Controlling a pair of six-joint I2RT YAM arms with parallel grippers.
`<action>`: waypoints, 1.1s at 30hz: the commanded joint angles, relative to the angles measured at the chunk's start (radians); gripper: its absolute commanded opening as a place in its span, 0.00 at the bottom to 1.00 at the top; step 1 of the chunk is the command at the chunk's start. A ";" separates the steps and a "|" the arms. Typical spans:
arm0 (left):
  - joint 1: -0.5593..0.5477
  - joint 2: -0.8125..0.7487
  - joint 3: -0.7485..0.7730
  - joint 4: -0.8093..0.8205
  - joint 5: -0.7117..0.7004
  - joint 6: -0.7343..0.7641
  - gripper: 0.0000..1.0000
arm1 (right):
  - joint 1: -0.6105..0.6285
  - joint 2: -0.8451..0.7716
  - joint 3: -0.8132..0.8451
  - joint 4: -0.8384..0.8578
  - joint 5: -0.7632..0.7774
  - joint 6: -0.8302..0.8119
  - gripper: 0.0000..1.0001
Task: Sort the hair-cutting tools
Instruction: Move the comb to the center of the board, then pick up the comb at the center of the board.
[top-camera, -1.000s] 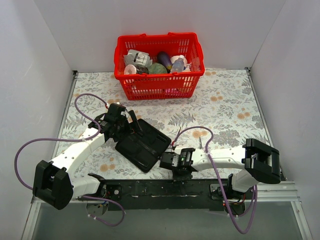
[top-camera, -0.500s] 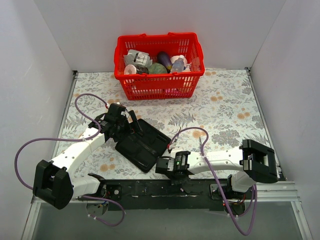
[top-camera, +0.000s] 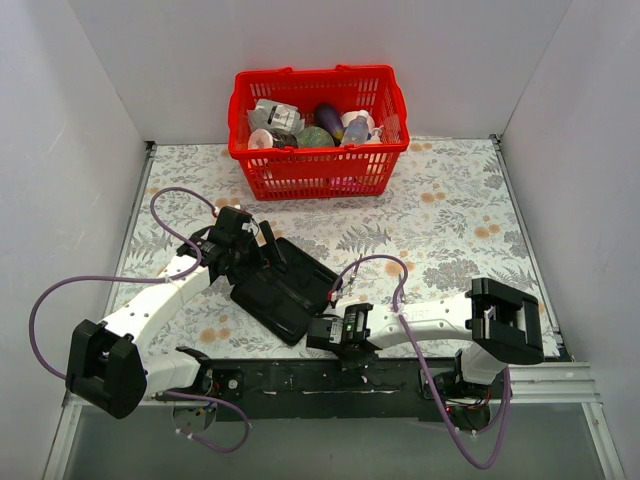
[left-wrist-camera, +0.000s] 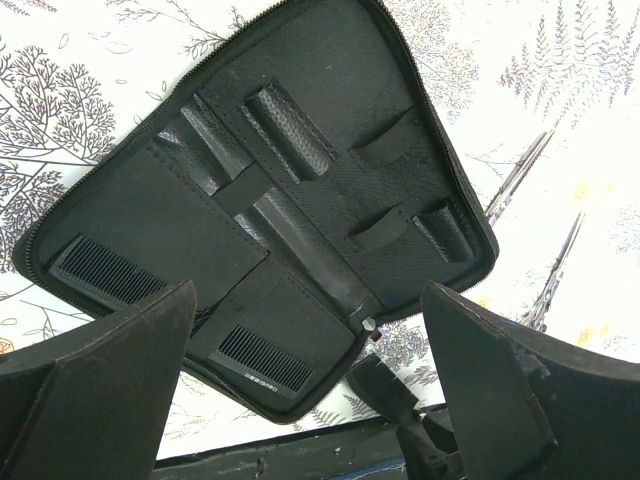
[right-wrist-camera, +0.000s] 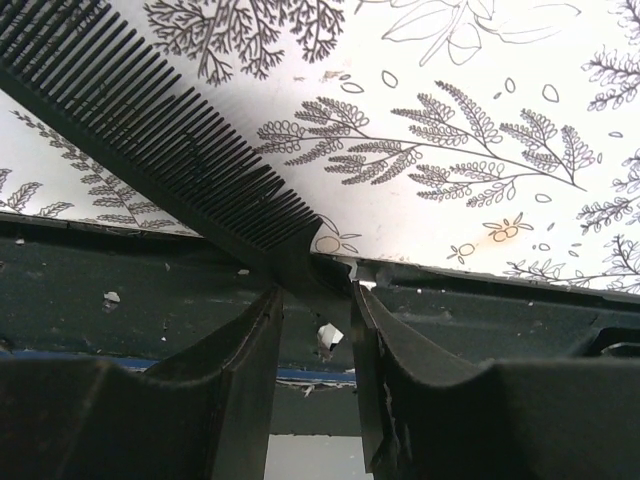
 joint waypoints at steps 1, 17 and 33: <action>-0.002 -0.008 -0.006 0.008 0.001 -0.001 0.98 | 0.006 0.005 -0.008 0.027 0.032 -0.029 0.41; -0.002 -0.008 -0.023 0.017 0.006 -0.010 0.98 | 0.036 0.031 -0.041 0.074 -0.028 -0.041 0.39; -0.001 0.004 0.019 0.002 0.014 0.008 0.98 | 0.065 0.048 0.081 -0.082 0.051 -0.036 0.01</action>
